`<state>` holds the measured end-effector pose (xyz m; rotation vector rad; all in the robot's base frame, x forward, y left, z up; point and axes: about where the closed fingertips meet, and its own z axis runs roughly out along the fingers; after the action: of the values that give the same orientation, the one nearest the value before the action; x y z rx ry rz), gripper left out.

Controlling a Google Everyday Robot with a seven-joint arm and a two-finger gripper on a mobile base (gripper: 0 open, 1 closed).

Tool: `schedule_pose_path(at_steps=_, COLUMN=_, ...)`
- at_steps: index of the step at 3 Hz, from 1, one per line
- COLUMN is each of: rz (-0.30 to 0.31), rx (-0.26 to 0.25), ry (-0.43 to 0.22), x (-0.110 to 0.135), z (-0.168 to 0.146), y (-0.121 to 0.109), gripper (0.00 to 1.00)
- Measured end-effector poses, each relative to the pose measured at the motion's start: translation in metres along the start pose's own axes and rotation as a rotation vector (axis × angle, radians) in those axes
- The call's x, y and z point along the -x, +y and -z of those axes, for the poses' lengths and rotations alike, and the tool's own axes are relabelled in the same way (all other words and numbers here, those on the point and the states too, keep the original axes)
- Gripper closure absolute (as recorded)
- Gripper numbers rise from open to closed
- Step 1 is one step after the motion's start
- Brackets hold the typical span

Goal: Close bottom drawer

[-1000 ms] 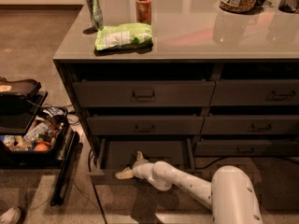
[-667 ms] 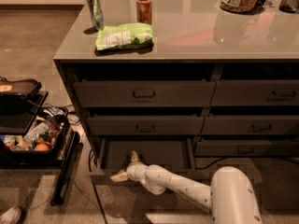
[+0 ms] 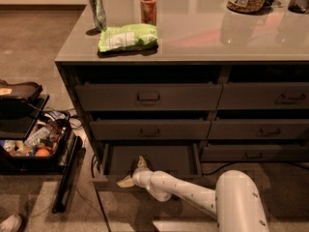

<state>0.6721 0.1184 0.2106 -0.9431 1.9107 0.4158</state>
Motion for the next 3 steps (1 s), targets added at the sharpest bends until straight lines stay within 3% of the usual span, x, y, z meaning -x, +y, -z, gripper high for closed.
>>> schedule_pose_path(at_steps=1, rz=0.0, rx=0.0, ry=0.0, x=0.0, z=0.0, y=0.0, gripper=0.0)
schedule_pose_path(at_steps=3, rz=0.069, rx=-0.081, ry=0.046, x=-0.005, z=-0.021, y=0.006, gripper=0.0)
